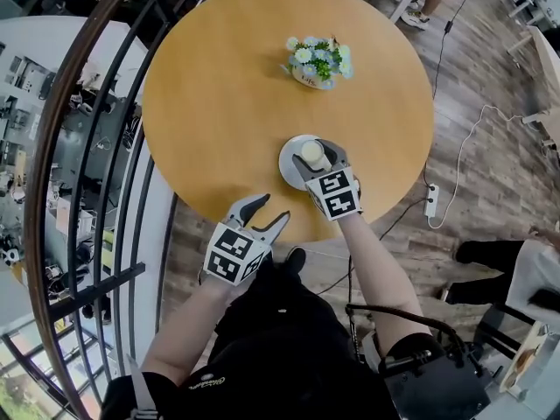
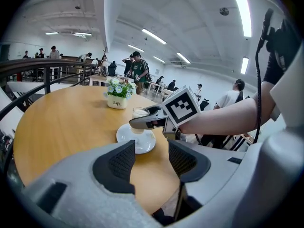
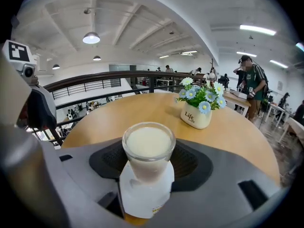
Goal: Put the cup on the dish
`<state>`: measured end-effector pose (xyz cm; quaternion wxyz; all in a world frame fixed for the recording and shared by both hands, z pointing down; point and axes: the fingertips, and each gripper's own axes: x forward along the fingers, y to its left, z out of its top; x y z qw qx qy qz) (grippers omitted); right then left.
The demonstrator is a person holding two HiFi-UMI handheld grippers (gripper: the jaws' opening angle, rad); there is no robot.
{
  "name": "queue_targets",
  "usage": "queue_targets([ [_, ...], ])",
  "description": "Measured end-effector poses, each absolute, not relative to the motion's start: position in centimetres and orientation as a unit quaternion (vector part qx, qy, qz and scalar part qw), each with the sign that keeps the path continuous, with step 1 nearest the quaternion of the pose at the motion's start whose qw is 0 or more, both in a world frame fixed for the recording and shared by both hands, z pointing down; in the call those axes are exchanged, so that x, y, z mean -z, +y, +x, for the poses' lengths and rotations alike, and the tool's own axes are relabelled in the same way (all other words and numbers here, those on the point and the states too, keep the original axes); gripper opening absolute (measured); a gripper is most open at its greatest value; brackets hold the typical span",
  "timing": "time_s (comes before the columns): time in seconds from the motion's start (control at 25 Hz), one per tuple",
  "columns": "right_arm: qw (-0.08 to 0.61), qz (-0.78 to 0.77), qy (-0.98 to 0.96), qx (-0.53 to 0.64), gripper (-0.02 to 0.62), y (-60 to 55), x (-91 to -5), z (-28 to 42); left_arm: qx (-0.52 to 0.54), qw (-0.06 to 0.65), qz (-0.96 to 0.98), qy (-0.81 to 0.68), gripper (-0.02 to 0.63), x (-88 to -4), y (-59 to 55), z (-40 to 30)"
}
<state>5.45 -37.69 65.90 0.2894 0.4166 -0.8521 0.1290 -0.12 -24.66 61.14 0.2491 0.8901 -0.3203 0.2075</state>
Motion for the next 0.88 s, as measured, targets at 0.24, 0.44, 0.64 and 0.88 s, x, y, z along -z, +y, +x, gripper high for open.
queue_targets([
  [0.24, 0.301, 0.415, -0.846, -0.146, 0.258, -37.9, -67.4, 5.9, -0.206, 0.251, 0.89, -0.319, 0.221, -61.2, -24.7, 0.2],
  [0.44, 0.308, 0.413, -0.844, -0.149, 0.258, -37.9, -68.0, 5.8, -0.205, 0.249, 0.892, -0.316, 0.221, -61.0, -24.8, 0.4],
  [0.64, 0.316, 0.411, -0.841, -0.154, 0.258, -37.8, -68.6, 5.7, -0.209, 0.247, 0.894, -0.311, 0.221, -61.4, -24.3, 0.6],
  [0.88, 0.324, 0.412, -0.837, -0.156, 0.258, -37.3, -69.5, 6.0, -0.209, 0.249, 0.892, -0.313, 0.22, -61.5, -24.1, 0.3],
])
